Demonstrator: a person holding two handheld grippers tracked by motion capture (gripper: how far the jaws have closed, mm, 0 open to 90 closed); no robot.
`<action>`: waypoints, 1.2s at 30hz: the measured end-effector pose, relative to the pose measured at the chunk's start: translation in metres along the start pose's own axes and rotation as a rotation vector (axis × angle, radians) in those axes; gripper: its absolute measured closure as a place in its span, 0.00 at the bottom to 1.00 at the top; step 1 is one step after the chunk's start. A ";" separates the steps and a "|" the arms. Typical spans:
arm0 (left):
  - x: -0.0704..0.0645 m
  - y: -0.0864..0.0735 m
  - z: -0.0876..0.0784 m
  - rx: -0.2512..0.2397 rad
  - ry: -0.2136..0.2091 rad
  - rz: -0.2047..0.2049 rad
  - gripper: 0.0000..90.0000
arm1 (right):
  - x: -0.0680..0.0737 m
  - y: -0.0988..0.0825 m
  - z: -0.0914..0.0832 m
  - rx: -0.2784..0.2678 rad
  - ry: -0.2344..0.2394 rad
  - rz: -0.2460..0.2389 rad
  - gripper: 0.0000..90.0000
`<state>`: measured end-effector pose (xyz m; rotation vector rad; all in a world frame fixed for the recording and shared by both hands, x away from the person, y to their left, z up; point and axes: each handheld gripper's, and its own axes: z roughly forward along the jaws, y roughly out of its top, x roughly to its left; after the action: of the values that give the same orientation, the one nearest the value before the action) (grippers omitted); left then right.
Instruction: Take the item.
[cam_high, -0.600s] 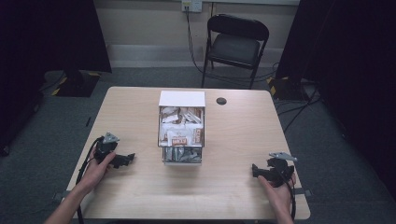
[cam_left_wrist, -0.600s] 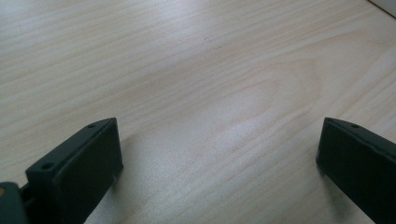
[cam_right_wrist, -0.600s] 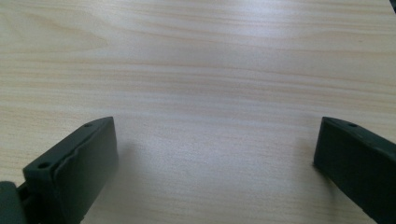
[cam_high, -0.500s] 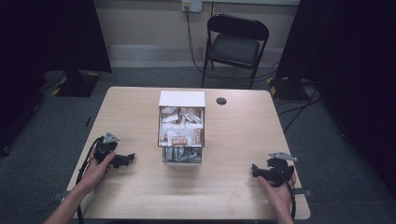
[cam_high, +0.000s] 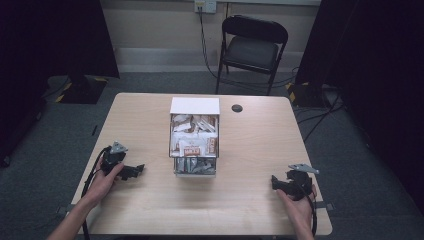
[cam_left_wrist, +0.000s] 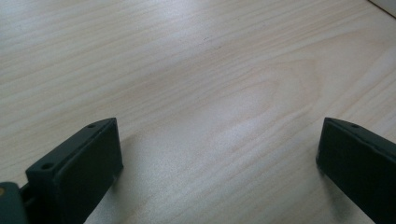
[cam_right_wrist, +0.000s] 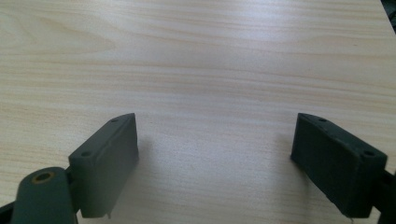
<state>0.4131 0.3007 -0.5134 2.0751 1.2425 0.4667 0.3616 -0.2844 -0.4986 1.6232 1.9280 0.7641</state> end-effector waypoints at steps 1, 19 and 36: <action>0.000 0.000 0.000 0.000 0.000 0.000 0.00 | 0.000 0.000 0.000 0.001 0.000 0.000 0.17; 0.000 0.000 0.000 0.000 0.000 0.000 0.00 | 0.005 0.006 -0.006 -0.017 0.069 -0.019 0.24; 0.000 0.000 0.000 0.000 0.000 0.000 0.00 | 0.024 0.018 -0.016 -0.053 0.178 -0.066 0.30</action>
<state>0.4131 0.3007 -0.5134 2.0748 1.2423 0.4665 0.3595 -0.2595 -0.4746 1.4961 2.0543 0.9518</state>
